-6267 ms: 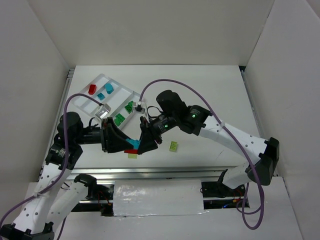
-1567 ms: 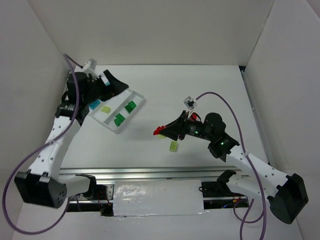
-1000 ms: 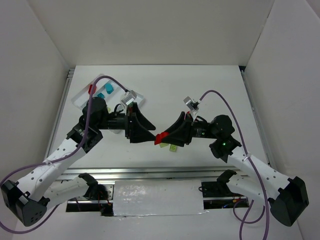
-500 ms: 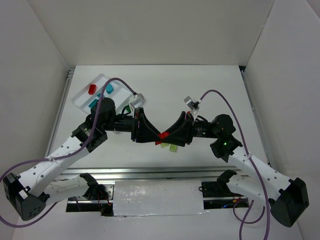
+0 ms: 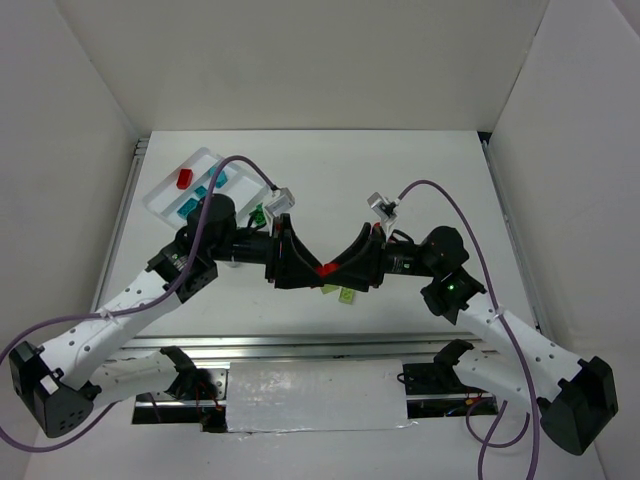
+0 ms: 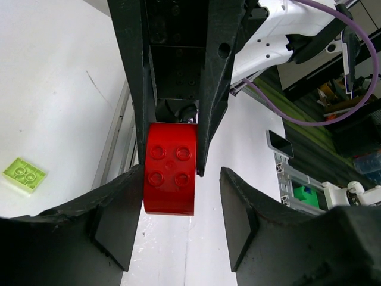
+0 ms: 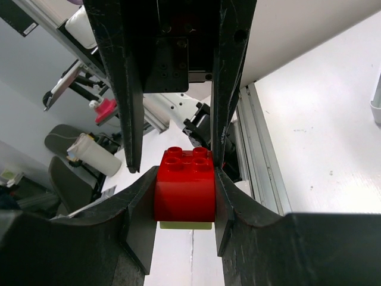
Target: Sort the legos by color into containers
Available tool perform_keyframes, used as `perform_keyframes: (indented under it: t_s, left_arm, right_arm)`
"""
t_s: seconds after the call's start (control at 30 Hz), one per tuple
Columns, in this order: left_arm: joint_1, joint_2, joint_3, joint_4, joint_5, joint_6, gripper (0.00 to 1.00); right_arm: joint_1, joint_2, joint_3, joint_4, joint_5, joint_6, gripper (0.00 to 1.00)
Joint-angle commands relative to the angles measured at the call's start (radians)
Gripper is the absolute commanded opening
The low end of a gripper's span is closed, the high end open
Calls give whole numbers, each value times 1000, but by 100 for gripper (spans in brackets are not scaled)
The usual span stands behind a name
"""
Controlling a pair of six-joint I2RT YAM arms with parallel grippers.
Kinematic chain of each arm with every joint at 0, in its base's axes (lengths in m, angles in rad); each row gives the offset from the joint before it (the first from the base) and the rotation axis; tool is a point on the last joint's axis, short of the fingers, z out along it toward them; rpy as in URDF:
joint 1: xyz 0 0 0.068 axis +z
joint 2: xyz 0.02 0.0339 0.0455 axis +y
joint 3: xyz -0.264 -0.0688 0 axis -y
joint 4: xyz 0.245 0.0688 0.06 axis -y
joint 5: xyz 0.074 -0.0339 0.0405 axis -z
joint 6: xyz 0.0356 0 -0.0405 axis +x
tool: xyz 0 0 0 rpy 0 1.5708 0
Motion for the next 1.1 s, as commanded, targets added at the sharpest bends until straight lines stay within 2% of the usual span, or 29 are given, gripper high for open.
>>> perform_keyframes:
  t_s: [0.0,0.13,0.23,0.33,0.57,0.83,0.93,1.07]
  left_arm:
    - [-30,25,33,41,27,11,64]
    - [-30,31,38,26,25,16,65]
    - [-30,37,38,14,25,19,75]
    - [-30,34,39,9,18,27,68]
    - [-31,57,45,-50,-27,59,75]
    - [-30,60,45,-75,-53,86,73]
    - [-30,56,52,-86,-56,96,68]
    - [-28,51,55,-78,-51,91,67]
  right_arm:
    - [7,-16,66,23,64,-33,0]
    - [8,-24,66,12,70,-42,0]
    - [7,-30,64,0,78,-51,0]
    - [7,-39,63,-5,84,-56,0]
    - [8,-65,66,2,78,-56,0]
    - [8,-104,74,-58,107,-93,0]
    - [8,-119,75,-83,119,-111,0]
    - [7,-104,81,-110,104,-131,0]
